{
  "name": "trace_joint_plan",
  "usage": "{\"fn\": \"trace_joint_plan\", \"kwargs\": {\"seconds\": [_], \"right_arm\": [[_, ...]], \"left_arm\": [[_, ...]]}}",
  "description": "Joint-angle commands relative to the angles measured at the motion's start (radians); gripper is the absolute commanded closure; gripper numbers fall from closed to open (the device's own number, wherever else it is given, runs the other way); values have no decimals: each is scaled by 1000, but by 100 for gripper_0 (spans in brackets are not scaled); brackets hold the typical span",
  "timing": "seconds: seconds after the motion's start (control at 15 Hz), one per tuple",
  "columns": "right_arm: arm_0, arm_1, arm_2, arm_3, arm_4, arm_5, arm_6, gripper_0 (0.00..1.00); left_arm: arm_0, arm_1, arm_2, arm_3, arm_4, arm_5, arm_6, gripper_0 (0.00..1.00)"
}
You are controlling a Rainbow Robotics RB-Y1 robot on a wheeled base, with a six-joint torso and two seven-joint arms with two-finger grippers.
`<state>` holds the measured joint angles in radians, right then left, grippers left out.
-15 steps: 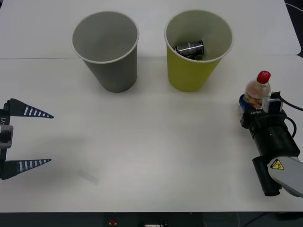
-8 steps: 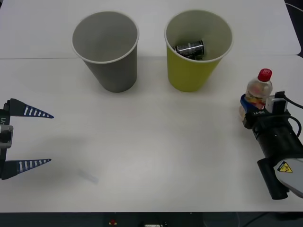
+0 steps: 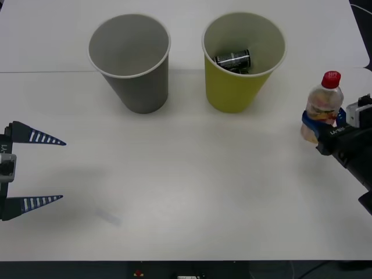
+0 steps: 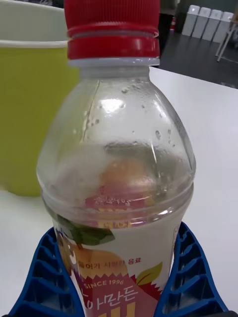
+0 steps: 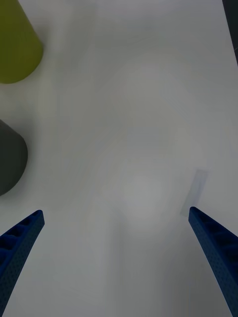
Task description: Put the can into the green bin and the plastic bottle into the gray bin
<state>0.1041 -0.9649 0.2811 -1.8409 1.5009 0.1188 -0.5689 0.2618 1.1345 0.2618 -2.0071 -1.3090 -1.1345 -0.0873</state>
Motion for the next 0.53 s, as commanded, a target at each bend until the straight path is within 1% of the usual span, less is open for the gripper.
{"fn": "trace_joint_plan", "kwargs": {"seconds": [0.07, 0.2, 0.33, 0.47, 0.53], "right_arm": [[54, 0, -148, -66, -2, -199, -9, 100], [74, 0, -217, -97, -11, -295, -25, 100], [83, 0, -278, -132, -31, -396, -104, 100], [83, 0, -336, -159, -77, -496, -158, 100], [83, 0, -378, -178, -80, -561, -200, 100]], "left_arm": [[0, 0, 0, 0, 0, 0, 0, 0], [0, 0, 0, 0, 0, 0, 0, 0], [0, 0, 0, 0, 0, 0, 0, 0], [0, 0, 0, 0, 0, 0, 0, 0], [0, 0, 0, 0, 0, 0, 0, 0]]}}
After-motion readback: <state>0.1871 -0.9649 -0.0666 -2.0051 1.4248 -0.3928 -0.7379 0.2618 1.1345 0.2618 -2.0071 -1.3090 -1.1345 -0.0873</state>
